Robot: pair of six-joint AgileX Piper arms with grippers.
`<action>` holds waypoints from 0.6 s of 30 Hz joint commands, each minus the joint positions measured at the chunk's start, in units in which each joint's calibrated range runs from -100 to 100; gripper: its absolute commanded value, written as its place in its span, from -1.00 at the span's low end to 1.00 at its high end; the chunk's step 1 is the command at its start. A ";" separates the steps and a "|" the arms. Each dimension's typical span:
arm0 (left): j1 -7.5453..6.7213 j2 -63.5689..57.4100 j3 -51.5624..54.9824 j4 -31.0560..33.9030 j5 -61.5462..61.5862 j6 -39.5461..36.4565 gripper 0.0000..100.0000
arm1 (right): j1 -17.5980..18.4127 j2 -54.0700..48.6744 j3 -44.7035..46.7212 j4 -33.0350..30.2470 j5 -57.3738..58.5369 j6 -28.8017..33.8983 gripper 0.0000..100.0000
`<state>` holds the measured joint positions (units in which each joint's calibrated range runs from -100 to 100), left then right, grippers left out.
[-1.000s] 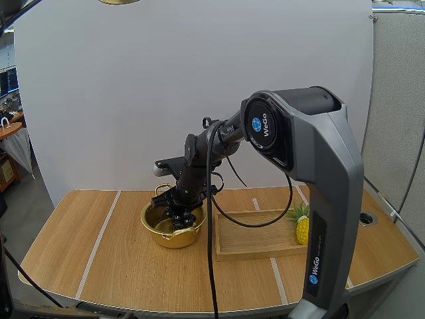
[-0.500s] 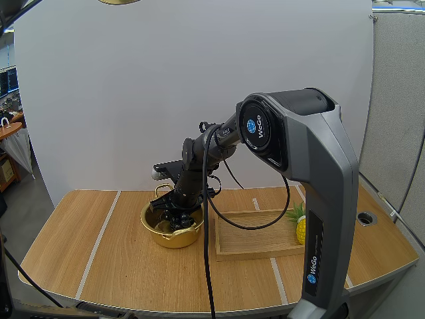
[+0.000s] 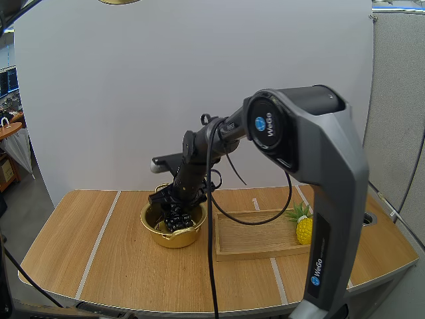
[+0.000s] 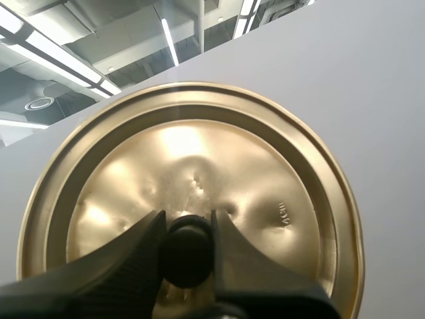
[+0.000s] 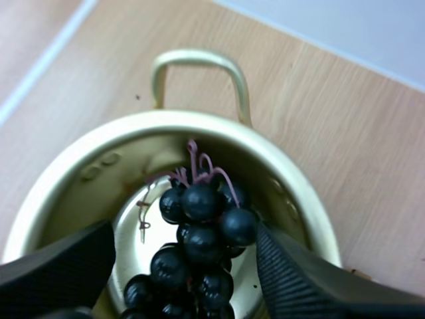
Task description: Open the pot, put the grape inside, and close it
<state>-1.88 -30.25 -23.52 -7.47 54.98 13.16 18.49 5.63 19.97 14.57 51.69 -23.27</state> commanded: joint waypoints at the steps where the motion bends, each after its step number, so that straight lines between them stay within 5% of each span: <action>1: -0.17 -0.35 -0.56 -0.04 -2.74 -0.43 -1.00 | 0.07 -5.09 -0.25 0.10 3.11 -0.20 1.00; 18: -0.17 -0.35 -0.56 -0.04 -2.74 -0.43 -1.00 | 0.07 -23.62 3.37 0.21 19.49 0.96 1.00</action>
<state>-1.88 -30.25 -23.52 -7.47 54.98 13.16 18.56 -13.37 20.70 14.81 69.81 -22.24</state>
